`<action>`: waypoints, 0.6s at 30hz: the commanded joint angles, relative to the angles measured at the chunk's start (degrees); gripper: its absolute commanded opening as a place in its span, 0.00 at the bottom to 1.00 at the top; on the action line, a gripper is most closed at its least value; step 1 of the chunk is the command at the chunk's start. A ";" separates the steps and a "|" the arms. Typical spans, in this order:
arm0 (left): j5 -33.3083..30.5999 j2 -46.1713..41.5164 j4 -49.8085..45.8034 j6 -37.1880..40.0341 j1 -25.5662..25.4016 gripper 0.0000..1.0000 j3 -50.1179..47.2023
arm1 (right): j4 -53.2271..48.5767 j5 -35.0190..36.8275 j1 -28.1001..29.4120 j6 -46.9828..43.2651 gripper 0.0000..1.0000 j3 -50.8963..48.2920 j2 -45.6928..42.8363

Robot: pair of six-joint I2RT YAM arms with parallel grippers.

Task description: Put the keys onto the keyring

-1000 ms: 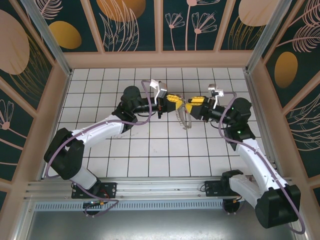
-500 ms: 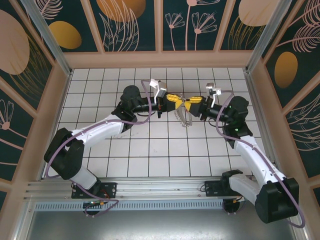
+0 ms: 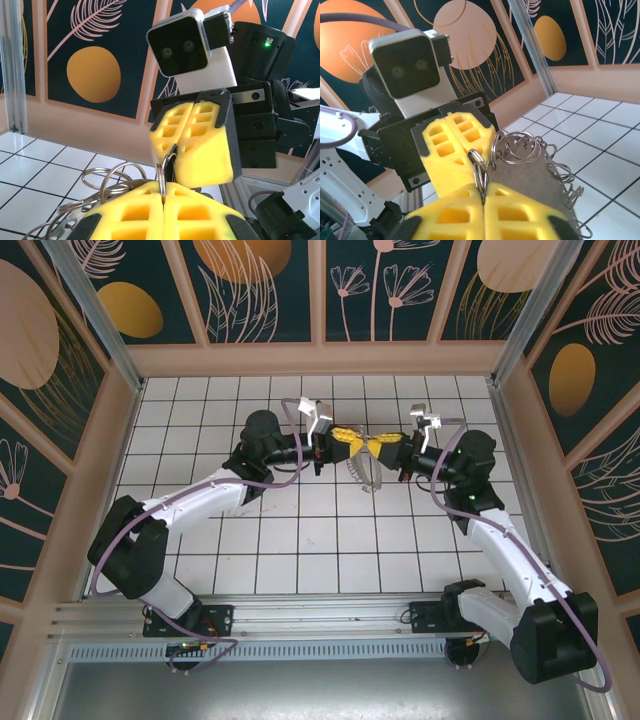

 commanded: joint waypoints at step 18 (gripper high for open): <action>-8.24 -11.57 -29.75 20.40 1.08 0.57 7.82 | -9.15 0.40 -2.59 -6.32 0.00 5.03 -1.81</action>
